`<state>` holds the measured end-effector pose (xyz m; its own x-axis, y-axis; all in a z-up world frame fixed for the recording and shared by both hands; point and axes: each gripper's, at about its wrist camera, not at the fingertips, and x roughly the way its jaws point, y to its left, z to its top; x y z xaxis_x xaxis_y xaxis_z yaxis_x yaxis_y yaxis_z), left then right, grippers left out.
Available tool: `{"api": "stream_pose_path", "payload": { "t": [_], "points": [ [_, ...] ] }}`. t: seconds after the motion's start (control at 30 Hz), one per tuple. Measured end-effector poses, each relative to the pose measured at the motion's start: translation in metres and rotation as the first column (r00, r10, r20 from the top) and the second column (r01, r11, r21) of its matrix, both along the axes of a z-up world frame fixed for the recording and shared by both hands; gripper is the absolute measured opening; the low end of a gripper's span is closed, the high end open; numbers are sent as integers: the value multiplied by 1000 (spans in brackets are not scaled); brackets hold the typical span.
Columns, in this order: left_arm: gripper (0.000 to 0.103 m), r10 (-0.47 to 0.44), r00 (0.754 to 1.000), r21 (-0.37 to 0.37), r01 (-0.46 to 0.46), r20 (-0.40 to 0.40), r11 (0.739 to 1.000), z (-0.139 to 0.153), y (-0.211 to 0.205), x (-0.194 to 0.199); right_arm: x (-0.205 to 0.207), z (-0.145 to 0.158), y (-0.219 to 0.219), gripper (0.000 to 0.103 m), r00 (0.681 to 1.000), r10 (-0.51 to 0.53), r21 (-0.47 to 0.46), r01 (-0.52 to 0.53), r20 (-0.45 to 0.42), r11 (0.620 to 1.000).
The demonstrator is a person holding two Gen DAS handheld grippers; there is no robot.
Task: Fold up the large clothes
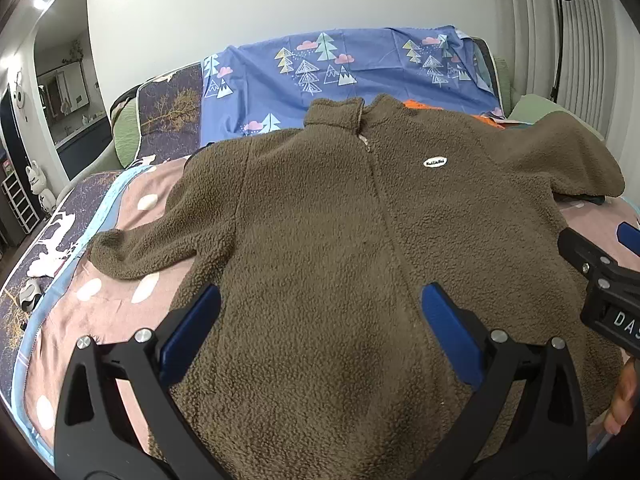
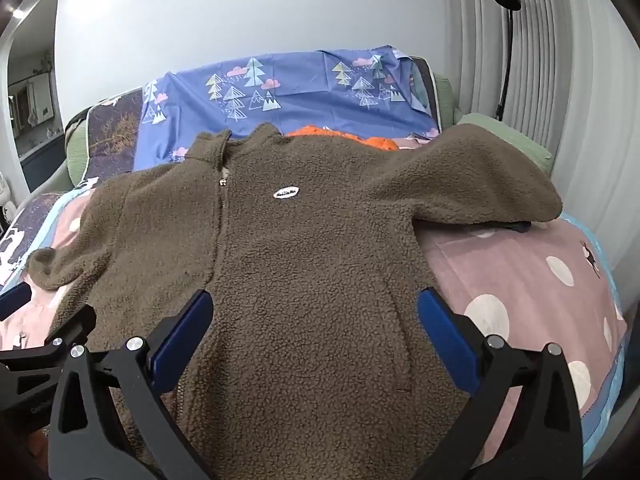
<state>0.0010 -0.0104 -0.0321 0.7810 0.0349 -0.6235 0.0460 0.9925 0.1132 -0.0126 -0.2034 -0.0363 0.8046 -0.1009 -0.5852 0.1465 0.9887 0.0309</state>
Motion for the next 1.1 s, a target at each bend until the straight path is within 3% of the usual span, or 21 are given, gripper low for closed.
{"api": "stream_pose_path", "payload": {
  "t": [0.23, 0.43, 0.6, 0.83, 1.1],
  "points": [
    [101, -12, 999, -88, 9, -34, 996, -10, 9, 4, 11, -14, -2, 102, 996, -30, -33, 28, -79, 999],
    [101, 11, 998, -71, -15, -57, 997, -21, 14, 6, 20, -35, -1, 102, 980, -69, -69, 57, -186, 996],
    [101, -2, 997, -62, -3, -80, 998, -31, 15, 10, 22, -42, -4, 102, 973, -78, -68, 65, -217, 996],
    [101, -32, 994, -54, 27, -101, 998, -40, 6, 15, 28, -50, -21, 102, 943, -236, -189, 194, -234, 963],
    [101, -87, 990, -53, 82, -111, 995, -47, -7, 22, 27, -52, -50, 102, 930, -274, -100, 257, -246, 961]
  ]
}}
